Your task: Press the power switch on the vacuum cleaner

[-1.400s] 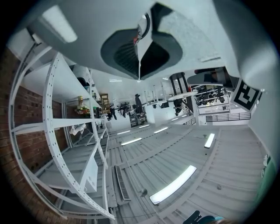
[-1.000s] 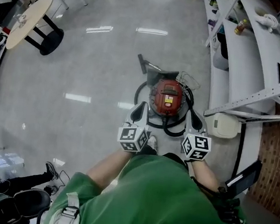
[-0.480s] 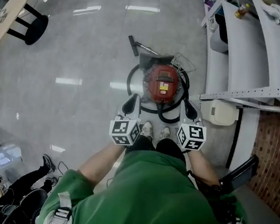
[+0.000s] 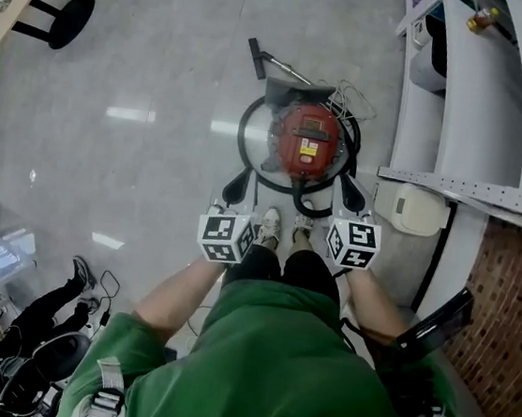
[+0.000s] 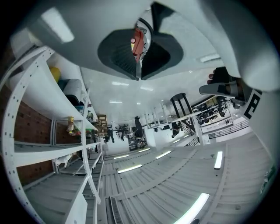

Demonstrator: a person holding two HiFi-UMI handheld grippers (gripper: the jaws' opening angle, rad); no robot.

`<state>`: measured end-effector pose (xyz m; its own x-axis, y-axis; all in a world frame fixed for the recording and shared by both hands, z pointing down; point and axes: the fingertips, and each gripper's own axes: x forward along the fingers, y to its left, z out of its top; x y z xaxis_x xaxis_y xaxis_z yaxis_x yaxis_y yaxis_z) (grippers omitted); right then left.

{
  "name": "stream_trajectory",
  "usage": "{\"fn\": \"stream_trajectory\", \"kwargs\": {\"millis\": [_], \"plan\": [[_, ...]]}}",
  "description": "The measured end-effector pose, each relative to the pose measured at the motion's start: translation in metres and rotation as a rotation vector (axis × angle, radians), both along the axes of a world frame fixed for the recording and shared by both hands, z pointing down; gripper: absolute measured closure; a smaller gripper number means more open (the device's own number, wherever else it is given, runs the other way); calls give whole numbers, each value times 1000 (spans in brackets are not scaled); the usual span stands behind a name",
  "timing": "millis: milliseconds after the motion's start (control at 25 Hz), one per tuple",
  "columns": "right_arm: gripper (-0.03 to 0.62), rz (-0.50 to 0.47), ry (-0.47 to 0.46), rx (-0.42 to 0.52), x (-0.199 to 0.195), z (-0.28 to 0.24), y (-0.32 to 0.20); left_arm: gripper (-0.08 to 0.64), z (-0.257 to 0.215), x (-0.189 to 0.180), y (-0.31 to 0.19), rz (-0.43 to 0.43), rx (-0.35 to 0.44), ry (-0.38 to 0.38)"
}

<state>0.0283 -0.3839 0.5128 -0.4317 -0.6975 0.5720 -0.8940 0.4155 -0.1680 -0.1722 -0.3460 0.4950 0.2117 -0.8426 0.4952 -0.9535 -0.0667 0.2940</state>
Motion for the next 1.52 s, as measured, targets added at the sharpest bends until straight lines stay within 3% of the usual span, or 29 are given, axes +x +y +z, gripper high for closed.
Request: {"fn": "stream_trajectory", "kwargs": {"millis": [560,1520], "plan": [[565,-108,9,-101,-4,77,-30,552,74,13,-11,-56,-122,-32],[565,-148,55,-232,-5,222,-27,552,230,26,-10,-73,-272,-39]]}}
